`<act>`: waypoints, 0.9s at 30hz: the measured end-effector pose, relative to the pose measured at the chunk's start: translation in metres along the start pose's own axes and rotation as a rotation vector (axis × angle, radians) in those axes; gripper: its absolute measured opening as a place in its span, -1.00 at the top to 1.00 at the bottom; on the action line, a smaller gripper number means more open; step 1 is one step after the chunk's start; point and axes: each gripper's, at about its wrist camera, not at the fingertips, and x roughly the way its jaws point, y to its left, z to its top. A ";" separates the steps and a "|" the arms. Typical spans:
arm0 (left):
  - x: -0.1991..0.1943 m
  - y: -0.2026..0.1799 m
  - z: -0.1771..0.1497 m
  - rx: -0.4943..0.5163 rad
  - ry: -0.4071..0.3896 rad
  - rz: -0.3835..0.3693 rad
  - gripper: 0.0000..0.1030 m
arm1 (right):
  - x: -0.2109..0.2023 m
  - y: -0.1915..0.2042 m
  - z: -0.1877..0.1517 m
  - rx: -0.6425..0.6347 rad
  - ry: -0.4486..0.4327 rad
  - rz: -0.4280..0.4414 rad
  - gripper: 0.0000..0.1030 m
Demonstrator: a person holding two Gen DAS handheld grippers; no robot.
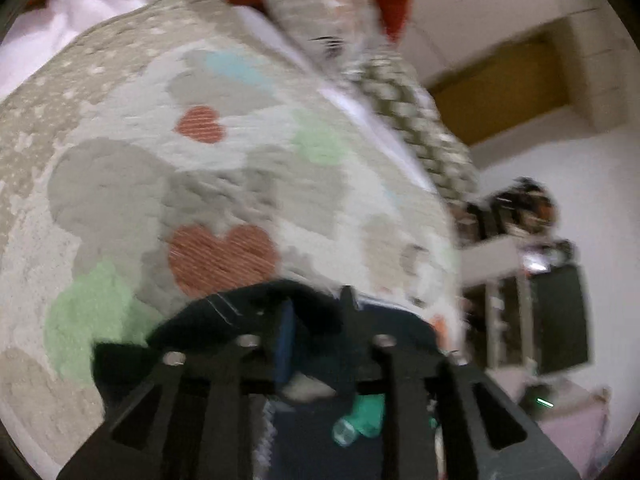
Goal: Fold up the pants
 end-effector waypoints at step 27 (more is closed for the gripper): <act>-0.047 0.025 -0.153 0.050 0.035 0.101 0.85 | -0.002 -0.038 -0.072 0.154 0.010 0.217 0.84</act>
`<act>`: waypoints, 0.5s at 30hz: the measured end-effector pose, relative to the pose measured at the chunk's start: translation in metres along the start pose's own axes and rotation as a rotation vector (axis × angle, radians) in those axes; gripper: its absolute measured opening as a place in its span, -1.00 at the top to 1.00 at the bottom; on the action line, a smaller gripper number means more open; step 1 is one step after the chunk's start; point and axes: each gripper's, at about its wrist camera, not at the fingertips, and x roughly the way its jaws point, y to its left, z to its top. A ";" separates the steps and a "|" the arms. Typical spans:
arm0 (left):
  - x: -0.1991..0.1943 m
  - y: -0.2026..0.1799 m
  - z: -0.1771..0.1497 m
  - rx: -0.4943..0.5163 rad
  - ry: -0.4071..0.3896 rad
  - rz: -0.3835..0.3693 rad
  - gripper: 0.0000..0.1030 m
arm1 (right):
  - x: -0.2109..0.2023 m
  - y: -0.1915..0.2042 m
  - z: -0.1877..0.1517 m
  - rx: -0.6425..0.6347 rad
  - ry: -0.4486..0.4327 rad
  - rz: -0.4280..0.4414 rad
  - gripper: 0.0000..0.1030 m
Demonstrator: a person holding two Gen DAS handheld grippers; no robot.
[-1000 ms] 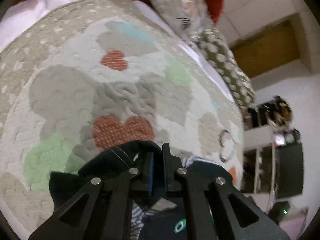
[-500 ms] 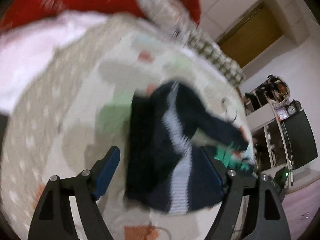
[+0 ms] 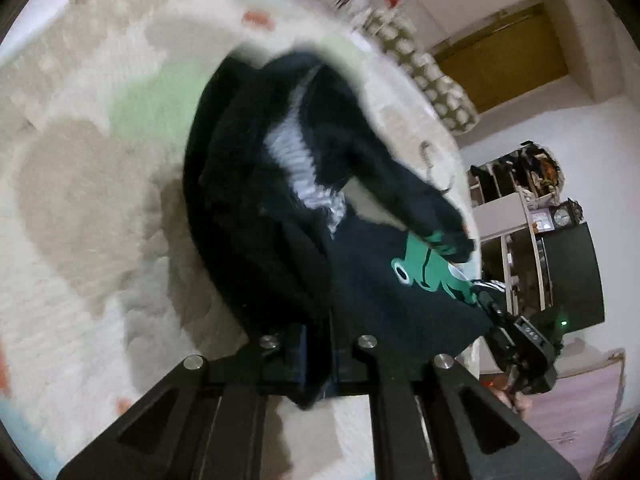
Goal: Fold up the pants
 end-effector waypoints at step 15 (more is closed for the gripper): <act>-0.064 0.039 -0.084 -0.006 -0.094 0.192 0.73 | -0.110 0.017 -0.055 -0.126 -0.045 -0.097 -0.46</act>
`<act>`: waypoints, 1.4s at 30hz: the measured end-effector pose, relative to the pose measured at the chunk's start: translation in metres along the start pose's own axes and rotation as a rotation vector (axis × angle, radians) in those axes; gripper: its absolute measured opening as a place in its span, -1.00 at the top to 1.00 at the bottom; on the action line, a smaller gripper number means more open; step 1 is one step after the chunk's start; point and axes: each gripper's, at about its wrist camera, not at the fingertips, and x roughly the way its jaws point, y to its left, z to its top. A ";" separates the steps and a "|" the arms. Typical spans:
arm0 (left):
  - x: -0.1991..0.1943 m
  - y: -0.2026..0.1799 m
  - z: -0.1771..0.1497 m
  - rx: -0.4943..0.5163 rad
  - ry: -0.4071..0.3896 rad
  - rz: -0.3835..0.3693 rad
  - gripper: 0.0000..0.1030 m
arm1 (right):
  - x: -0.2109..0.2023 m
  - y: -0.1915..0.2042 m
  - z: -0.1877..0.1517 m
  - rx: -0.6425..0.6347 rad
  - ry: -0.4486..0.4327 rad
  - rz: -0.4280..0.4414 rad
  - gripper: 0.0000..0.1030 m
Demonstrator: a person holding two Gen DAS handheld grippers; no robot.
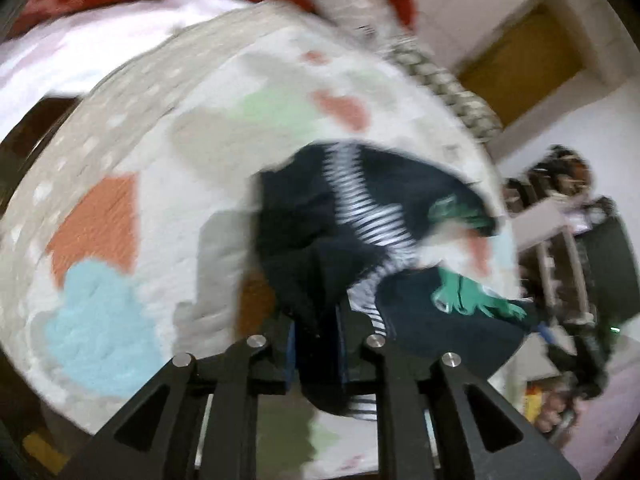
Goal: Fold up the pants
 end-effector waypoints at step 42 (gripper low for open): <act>-0.016 0.004 0.006 -0.017 -0.131 -0.052 0.05 | 0.102 0.001 0.117 -0.027 0.042 -0.039 0.83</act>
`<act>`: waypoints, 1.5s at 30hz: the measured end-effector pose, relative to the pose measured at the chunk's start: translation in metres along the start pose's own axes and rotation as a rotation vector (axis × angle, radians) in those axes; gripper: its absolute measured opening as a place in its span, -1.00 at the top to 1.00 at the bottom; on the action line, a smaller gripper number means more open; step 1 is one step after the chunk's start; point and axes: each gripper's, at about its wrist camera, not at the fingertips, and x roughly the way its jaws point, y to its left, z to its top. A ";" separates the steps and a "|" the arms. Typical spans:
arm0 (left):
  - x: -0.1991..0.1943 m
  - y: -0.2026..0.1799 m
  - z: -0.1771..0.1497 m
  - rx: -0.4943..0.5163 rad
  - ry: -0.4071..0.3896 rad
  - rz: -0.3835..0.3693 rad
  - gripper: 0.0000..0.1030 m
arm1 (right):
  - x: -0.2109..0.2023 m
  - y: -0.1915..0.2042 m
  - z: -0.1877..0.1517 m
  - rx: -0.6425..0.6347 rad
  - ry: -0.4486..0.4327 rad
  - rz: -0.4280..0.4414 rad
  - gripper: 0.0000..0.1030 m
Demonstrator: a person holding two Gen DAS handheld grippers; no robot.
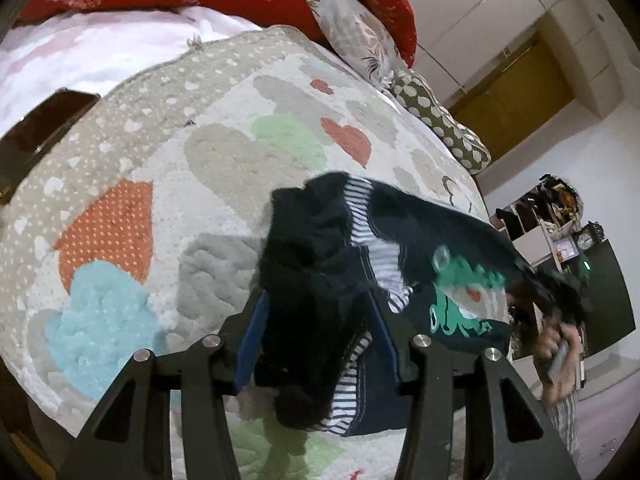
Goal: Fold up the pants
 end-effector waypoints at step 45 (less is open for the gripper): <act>0.053 -0.006 0.019 0.137 0.131 0.005 -0.50 | -0.047 -0.045 -0.141 -0.014 0.003 0.041 -0.20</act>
